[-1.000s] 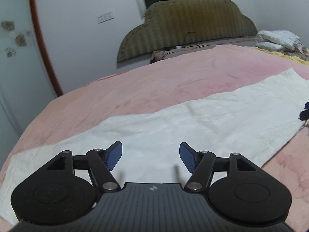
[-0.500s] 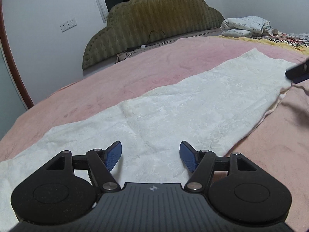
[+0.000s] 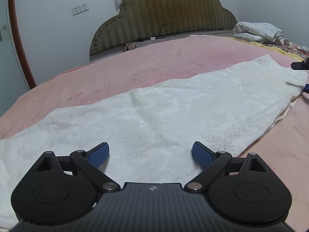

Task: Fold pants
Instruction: 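Grasp the pant leg end with the right gripper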

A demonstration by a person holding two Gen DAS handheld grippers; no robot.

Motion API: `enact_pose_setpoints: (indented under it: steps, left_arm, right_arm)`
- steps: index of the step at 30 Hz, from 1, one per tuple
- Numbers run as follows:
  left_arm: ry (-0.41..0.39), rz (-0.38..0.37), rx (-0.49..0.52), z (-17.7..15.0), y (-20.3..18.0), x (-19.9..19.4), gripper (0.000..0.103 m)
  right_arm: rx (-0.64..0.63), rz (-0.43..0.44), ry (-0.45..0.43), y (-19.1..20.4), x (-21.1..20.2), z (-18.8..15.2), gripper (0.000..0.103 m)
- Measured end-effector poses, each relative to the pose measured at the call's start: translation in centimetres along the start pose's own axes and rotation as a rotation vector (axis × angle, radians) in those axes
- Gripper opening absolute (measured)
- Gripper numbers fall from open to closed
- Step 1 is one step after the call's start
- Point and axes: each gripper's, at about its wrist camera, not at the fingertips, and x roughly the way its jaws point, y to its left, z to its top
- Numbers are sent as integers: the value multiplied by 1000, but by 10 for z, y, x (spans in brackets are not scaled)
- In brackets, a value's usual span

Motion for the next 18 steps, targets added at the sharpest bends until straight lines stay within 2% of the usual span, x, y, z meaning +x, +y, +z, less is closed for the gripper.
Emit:
enact_pose_setpoints:
  steps: [2, 3, 7, 9, 11, 13, 15, 18]
  left_arm:
    - [9, -7, -21, 0, 3, 2, 98]
    - [14, -12, -33, 0, 5, 3, 99]
    - [34, -47, -94, 0, 14, 7, 101]
    - [39, -62, -128, 0, 19, 8, 102]
    - [34, -51, -155, 1, 23, 7, 98]
    - [22, -42, -191, 3, 29, 5, 94]
    - [5, -38, -252, 6, 39, 2, 93]
    - [5, -83, -408, 9, 63, 2, 92]
  right_arm:
    - [29, -33, -21, -4, 10, 4, 38]
    - [51, -51, -21, -8, 16, 6, 24]
    - [95, -38, -53, -14, 21, 6, 20]
    - [54, -52, -79, -4, 17, 3, 19]
    - [-18, -62, -105, 13, 11, 1, 18]
    - [-156, -58, -121, 45, 6, 2, 17]
    - [-349, -62, -134, 84, 2, -7, 17]
    - [-689, -57, -123, 148, 6, -44, 17]
